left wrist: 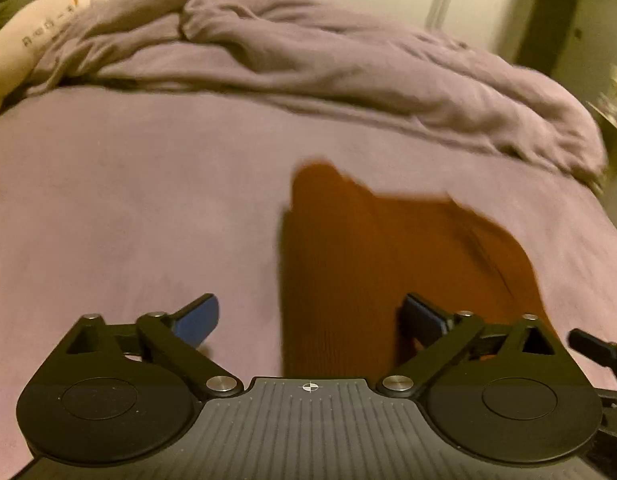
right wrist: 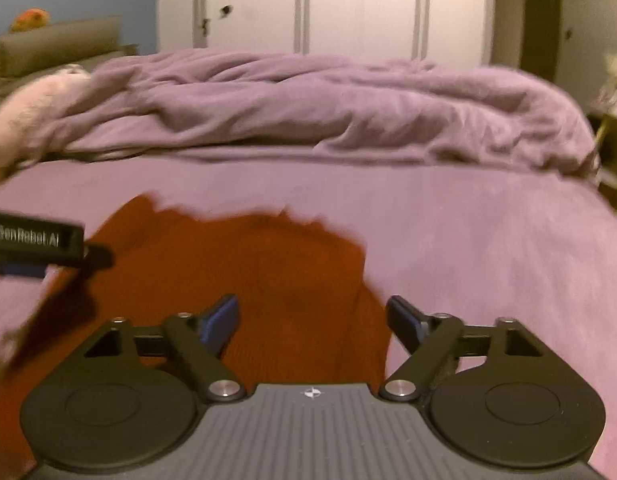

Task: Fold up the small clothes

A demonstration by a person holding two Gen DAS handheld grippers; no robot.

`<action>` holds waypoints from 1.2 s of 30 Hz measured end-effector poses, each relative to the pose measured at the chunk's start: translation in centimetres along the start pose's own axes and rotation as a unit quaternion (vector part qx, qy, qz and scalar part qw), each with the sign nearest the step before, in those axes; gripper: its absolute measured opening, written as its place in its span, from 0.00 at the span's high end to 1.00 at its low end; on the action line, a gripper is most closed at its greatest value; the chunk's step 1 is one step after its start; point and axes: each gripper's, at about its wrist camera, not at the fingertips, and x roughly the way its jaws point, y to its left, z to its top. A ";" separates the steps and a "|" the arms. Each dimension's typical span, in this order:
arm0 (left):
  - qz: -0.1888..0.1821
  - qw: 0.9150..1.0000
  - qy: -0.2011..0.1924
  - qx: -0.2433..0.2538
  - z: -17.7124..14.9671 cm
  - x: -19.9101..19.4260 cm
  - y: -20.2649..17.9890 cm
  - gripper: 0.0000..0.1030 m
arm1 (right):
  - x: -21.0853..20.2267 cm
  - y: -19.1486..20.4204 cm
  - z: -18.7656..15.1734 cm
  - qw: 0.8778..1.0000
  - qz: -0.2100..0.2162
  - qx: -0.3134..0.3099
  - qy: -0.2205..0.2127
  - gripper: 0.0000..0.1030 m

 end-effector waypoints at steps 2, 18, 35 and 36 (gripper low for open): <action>-0.008 1.000 0.023 0.008 -3.0 -2.1 -0.3 0.00 | -2.3 -0.5 -1.9 0.999 0.002 0.022 0.042 0.05; 0.058 0.992 0.105 0.026 -6.8 -8.1 -1.8 0.00 | -10.4 1.9 -4.3 0.980 -0.030 0.000 0.197 0.04; 0.121 0.989 0.054 0.065 -4.9 -10.7 -2.6 0.00 | -11.4 3.7 0.3 0.983 -0.059 -0.014 0.175 0.04; 0.116 0.990 0.058 0.064 -4.9 -10.6 -2.6 0.00 | -11.3 3.8 0.4 0.983 -0.059 -0.013 0.175 0.04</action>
